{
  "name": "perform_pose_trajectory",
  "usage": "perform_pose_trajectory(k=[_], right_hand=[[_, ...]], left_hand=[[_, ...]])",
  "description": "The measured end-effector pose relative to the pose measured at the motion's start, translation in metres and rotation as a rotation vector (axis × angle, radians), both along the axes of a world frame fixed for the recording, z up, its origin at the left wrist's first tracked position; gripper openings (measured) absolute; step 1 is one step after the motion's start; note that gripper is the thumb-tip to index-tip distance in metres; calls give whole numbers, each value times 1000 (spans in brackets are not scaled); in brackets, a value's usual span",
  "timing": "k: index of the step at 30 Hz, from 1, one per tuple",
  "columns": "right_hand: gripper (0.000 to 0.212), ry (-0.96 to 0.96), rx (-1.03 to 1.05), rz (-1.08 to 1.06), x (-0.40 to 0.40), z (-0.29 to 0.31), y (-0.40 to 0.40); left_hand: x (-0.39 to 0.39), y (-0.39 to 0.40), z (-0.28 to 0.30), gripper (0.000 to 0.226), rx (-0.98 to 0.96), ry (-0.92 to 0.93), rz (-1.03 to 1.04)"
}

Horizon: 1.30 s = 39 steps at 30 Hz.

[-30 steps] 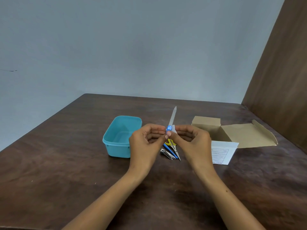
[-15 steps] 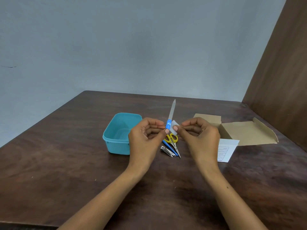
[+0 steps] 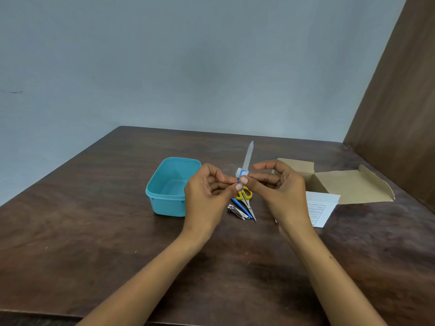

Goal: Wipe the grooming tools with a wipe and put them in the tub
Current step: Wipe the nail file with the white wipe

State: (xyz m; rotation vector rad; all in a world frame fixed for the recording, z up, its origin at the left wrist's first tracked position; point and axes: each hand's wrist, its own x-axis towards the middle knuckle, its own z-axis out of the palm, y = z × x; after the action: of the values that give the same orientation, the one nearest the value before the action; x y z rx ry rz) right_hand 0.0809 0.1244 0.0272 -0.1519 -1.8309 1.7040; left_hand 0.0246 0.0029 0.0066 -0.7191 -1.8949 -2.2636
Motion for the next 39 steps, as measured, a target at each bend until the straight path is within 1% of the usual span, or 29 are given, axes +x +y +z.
perform_pose_trajectory(k=[4,8,12,15,18,23,26,27,28,31,34,39], right_hand=[[31,-21,88,-55,-1,-2,0],[37,-11,62,-105,-1,-1,-1],[41,0,22,-95,0,-1,-2],[42,-67,71,-78,1,-2,-1],[43,-100,59,-76,1,-1,1],[44,-27,19,-123,0,1,0],[45,-42,48,-129,0,-1,2],[46,-43,65,-136,0,-1,3],[47,-42,85,-142,0,-1,5],[48,-65,165,-137,1,0,6],[48,-105,245,-116,4,1,4],[45,-128,280,-84,8,-2,2]], left_hand=[[-1,-1,1,38,-13,37,-4],[1,-3,4,45,-46,82,-19],[0,-3,5,48,-60,108,-35],[-1,-6,7,50,-93,109,-11],[-1,-8,8,53,-121,112,-32],[0,-5,9,50,-114,62,-147],[1,-5,10,53,-98,-32,-221],[0,-5,10,51,-90,-76,-242],[1,-4,11,45,-81,-112,-251],[3,-2,14,15,-91,-130,-207],[0,-1,12,14,-131,-94,-142],[-1,2,11,11,-112,-96,-102]])
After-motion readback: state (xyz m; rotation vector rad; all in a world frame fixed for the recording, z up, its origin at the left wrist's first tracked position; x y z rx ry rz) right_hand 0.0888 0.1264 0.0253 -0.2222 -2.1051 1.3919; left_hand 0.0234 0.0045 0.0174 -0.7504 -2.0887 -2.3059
